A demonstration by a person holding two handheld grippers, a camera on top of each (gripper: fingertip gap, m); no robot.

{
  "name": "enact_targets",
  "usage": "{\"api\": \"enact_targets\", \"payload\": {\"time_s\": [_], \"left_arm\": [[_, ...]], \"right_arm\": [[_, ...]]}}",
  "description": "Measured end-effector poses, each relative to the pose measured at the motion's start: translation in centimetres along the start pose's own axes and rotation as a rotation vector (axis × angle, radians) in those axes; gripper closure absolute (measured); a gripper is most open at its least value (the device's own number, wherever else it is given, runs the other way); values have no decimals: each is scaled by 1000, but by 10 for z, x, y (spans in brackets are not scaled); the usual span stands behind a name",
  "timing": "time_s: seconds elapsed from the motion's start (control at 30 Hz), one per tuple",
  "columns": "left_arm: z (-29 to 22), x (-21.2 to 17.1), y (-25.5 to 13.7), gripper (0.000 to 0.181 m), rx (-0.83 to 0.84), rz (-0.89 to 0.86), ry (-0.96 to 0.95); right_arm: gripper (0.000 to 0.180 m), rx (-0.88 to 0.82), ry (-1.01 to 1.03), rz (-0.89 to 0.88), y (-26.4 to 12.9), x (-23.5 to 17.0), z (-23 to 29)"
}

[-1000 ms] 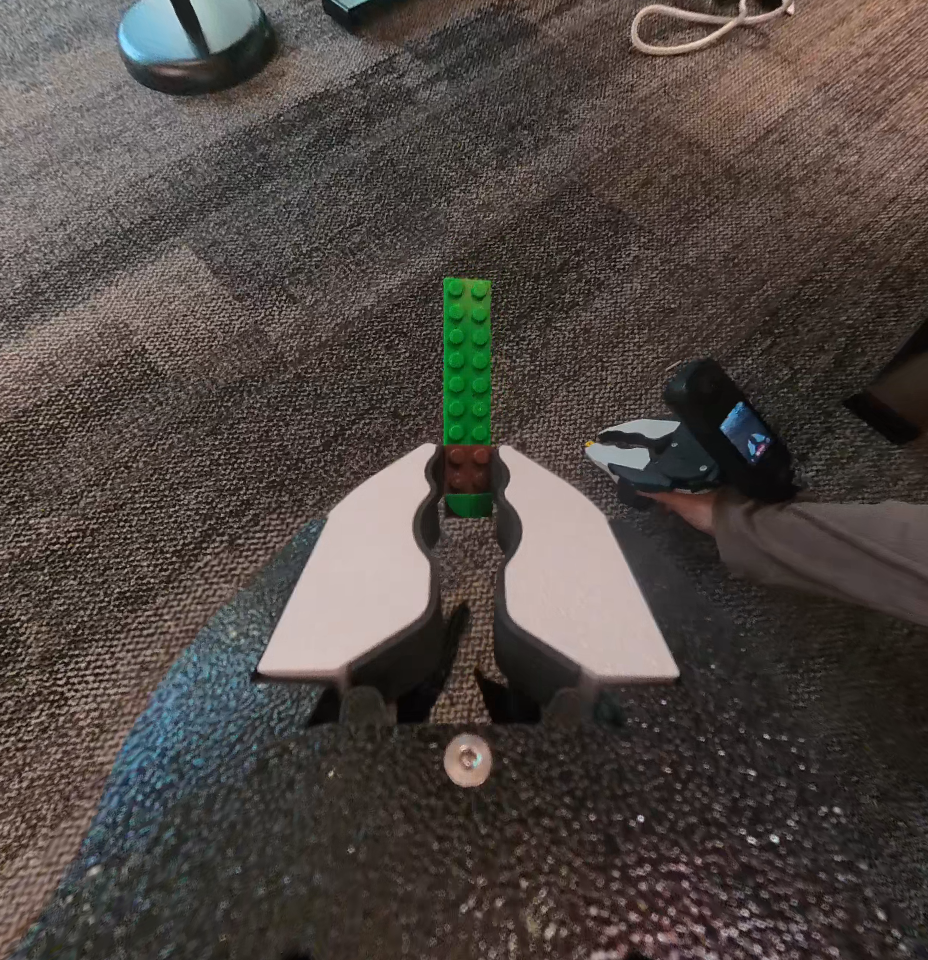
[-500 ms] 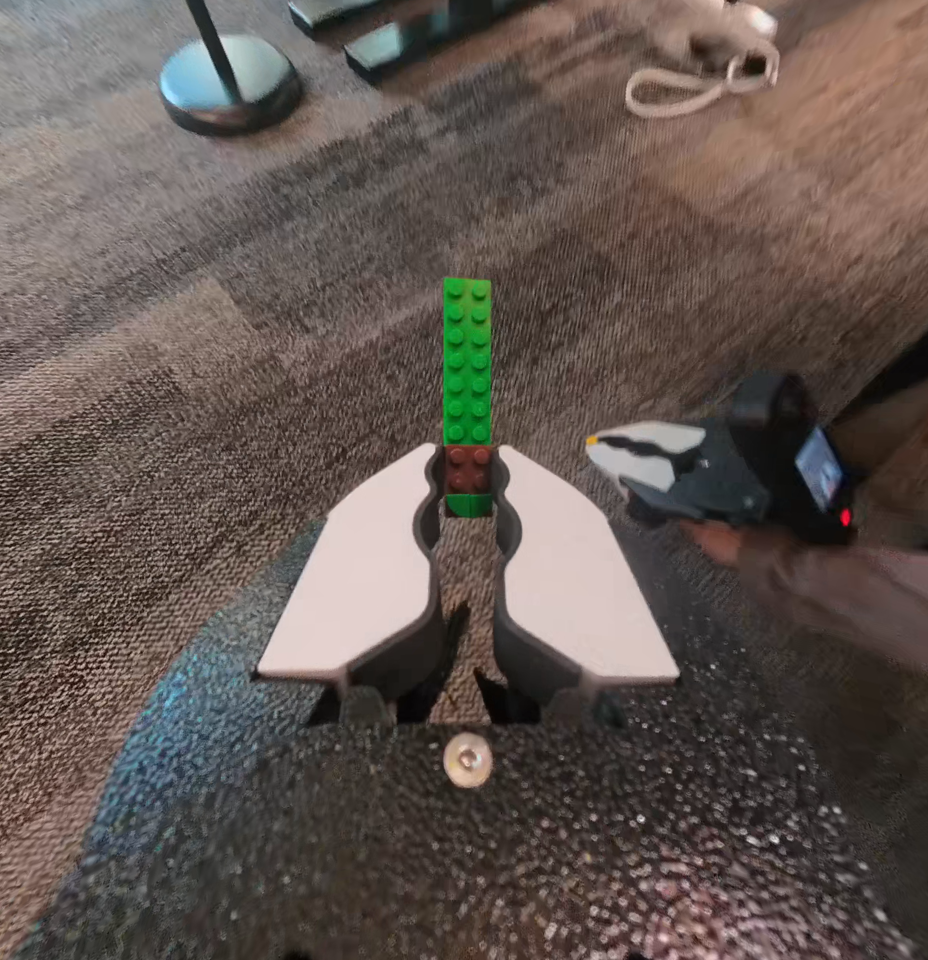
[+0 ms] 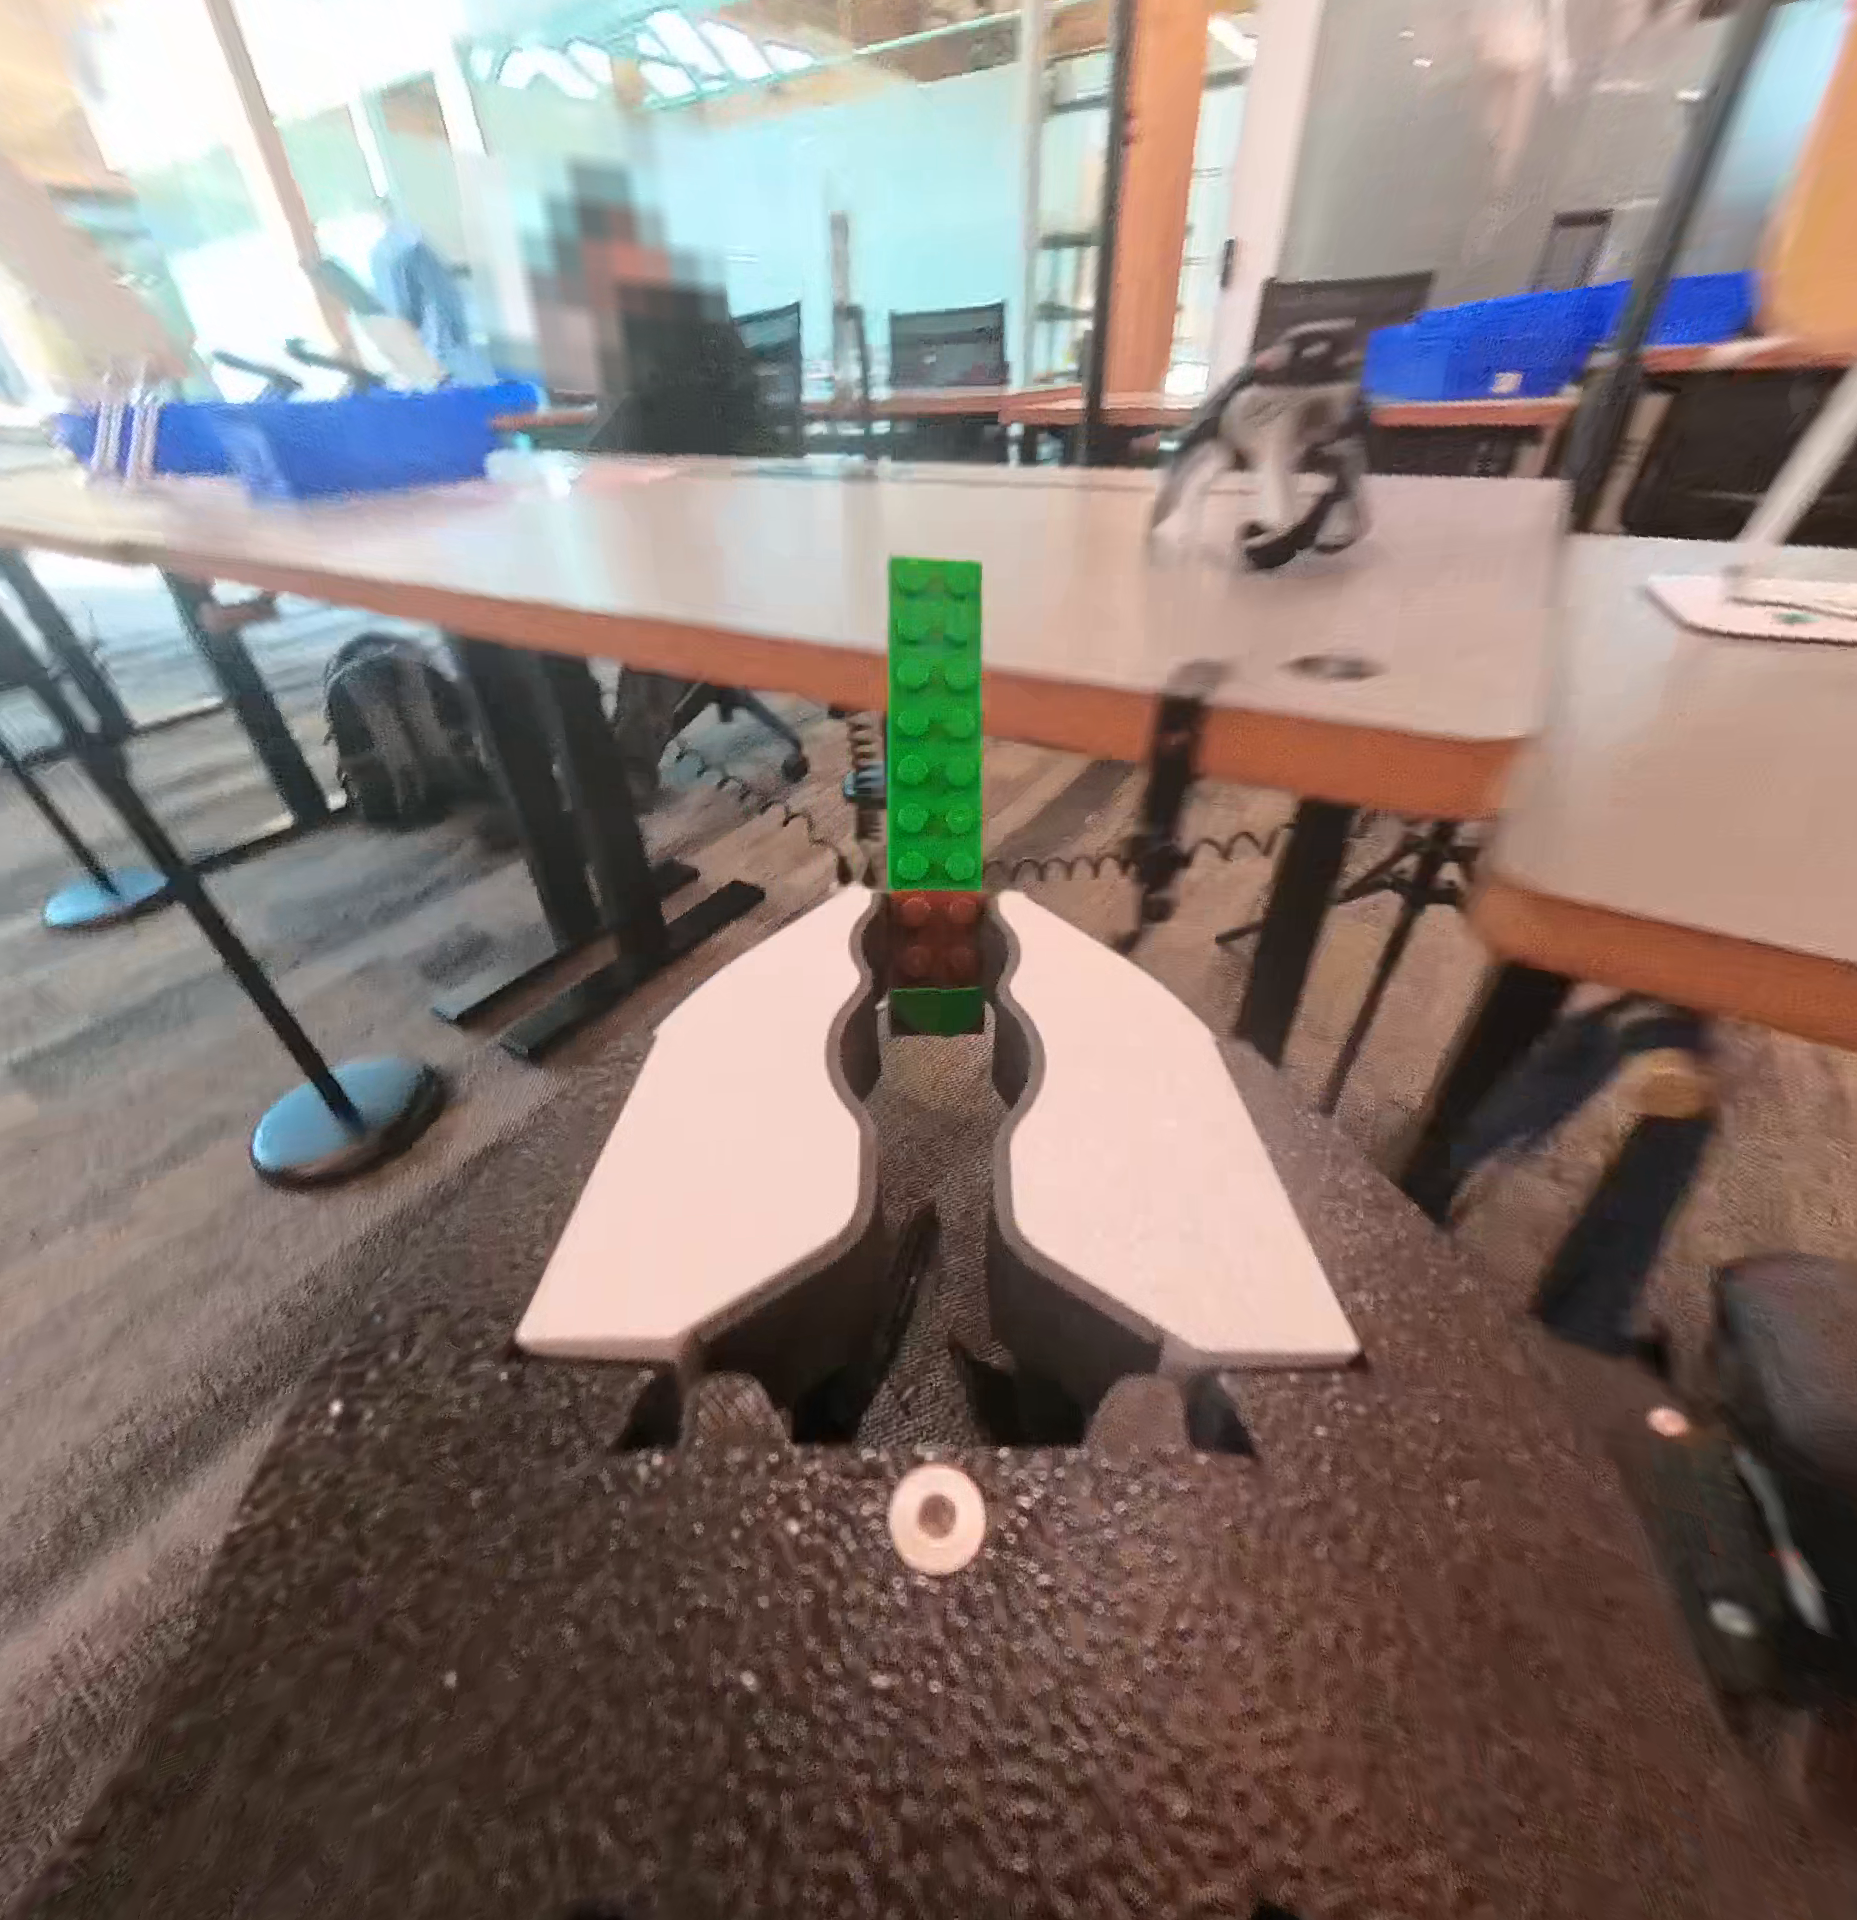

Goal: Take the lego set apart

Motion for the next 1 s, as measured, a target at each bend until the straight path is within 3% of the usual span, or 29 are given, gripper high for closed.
{"api": "enact_targets", "payload": {"time_s": [0.13,0.3,0.5,0.63,0.73,0.83,1.0], "left_arm": [[-107,60,-18,164,-199,-62,-9],[-239,98,-23,164,-405,-143,77],[-353,100,-12,164,-641,-139,128],[-387,96,-3,164,-710,-122,146],[-407,87,6,164,-773,-88,167],[-432,75,20,164,-826,-59,240],[-486,64,66,164,-914,-20,421]], "right_arm": [[173,-176,-91,-98,-106,87,-30],[174,-455,-223,-255,-257,184,-99],[173,-862,-290,-305,-456,227,-182],[174,-1214,-382,-151,-591,204,-238],[173,-1329,-368,191,-681,155,-294],[173,-1228,-228,484,-740,96,-343],[173,-947,-23,739,-770,25,-386]]}}
Point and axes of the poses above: each gripper's, where its closed fingertips meet, y out along the fingers, x out of its top, z = x × y across the jaws, the point moved 1 cm from there along -y, back along the fingers, and after that the axes turned 9 degrees about -x, right-handed, at the moved point
